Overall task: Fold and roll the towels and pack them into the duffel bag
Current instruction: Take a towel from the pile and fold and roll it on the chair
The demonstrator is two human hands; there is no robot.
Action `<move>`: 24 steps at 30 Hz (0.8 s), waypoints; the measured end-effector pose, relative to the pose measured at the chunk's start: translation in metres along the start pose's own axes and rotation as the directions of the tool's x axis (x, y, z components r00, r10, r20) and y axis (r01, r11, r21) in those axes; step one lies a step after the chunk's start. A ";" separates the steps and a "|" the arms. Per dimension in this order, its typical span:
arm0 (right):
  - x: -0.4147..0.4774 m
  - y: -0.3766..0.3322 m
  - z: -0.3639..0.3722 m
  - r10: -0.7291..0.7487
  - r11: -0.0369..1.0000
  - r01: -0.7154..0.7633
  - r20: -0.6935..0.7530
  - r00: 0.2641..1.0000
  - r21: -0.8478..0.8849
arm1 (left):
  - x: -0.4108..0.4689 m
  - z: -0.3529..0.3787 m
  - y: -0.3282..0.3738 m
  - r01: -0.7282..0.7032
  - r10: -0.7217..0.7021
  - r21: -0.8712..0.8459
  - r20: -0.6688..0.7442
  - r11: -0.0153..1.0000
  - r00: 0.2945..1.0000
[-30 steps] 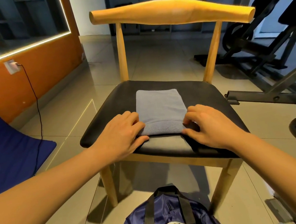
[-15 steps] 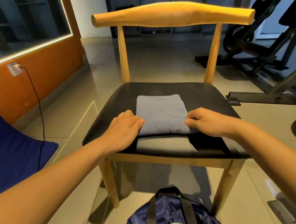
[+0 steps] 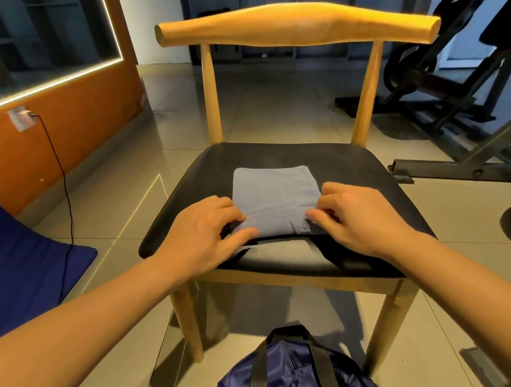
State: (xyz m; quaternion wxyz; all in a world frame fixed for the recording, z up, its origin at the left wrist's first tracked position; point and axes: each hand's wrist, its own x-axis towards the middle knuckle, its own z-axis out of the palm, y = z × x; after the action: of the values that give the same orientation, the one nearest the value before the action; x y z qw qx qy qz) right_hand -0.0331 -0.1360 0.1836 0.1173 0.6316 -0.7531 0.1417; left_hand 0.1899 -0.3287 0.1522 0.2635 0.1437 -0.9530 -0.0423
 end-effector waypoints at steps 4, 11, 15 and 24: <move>-0.006 0.003 -0.001 0.013 1.000 -0.011 0.123 0.992 -0.023 | -0.006 0.004 -0.002 0.038 -0.040 0.043 0.051 0.998 0.998; 0.005 0.000 -0.009 0.083 0.982 -0.129 0.292 0.953 0.141 | 0.002 -0.002 0.000 0.205 -0.196 -0.030 0.194 0.978 0.961; 0.008 0.001 -0.006 0.140 0.950 -0.226 0.354 0.925 0.216 | 0.007 -0.006 0.003 0.276 -0.251 -0.052 0.289 0.960 0.924; 0.009 -0.002 0.006 0.142 0.978 -0.140 -0.003 0.990 0.157 | 0.015 -0.003 0.004 0.188 -0.195 -0.079 -0.089 0.979 0.977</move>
State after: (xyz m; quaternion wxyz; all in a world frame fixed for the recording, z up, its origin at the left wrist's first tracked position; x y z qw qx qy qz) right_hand -0.0327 -0.1471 0.1819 0.0625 0.5828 -0.7817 0.2130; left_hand 0.1783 -0.3289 0.1626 0.3088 0.2276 -0.9187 -0.0939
